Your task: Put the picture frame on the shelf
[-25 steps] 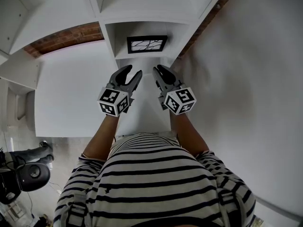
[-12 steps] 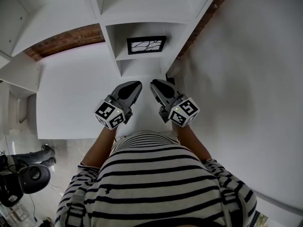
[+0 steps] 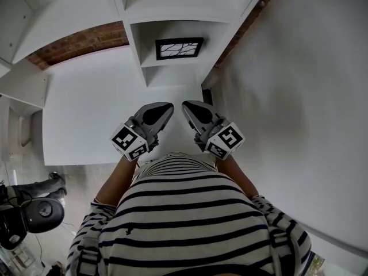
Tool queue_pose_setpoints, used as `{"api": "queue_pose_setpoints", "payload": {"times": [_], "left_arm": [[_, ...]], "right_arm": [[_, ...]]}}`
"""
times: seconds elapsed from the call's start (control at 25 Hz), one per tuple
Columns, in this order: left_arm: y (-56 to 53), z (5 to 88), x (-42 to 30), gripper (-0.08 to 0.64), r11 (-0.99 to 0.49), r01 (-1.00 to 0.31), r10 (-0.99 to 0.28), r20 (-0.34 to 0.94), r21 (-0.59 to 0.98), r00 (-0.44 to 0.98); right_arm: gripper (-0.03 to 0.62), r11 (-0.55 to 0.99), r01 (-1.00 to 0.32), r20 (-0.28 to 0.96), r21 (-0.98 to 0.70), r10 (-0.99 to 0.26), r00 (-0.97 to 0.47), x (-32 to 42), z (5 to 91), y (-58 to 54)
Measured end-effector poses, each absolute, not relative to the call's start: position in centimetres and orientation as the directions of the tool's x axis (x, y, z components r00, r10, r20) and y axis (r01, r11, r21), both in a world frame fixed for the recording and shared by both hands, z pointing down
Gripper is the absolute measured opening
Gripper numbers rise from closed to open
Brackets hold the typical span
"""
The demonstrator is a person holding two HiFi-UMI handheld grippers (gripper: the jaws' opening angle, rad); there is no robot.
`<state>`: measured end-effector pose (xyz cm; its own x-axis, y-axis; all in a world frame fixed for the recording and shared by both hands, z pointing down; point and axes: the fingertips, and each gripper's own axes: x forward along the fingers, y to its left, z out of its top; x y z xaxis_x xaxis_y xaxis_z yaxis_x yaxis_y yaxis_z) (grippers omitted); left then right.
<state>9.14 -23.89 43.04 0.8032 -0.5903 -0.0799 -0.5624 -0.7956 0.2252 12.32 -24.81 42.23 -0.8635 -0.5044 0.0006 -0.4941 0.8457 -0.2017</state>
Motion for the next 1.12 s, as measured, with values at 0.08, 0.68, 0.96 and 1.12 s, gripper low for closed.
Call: {"api": "queue_pose_setpoints", "payload": {"times": [0.08,0.68,0.96,1.12], "left_arm": [[-23.6,42.8,9.0,0.009,-0.795,-0.562,-0.591,-0.084,0.227,0.802],[-22.8,42.5,8.8,0.009,-0.796,-0.559,-0.592,-0.106,0.233,0.799],[-22.8,42.1,8.8,0.009,-0.799,-0.552,-0.588,-0.118,0.239,0.800],[-22.8,42.0,8.8,0.009,-0.802,-0.548,-0.584,-0.121,0.239,0.802]], "right_arm": [[0.008,0.848,-0.496,0.009,-0.186,-0.503,-0.864,12.1,42.1,-24.5],[0.008,0.859,-0.488,0.018,-0.156,-0.492,-0.871,11.6,41.5,-23.2],[0.008,0.858,-0.489,0.020,-0.158,-0.492,-0.870,11.4,41.3,-23.0],[0.008,0.859,-0.488,0.017,-0.153,-0.492,-0.871,11.3,41.2,-23.1]]}}
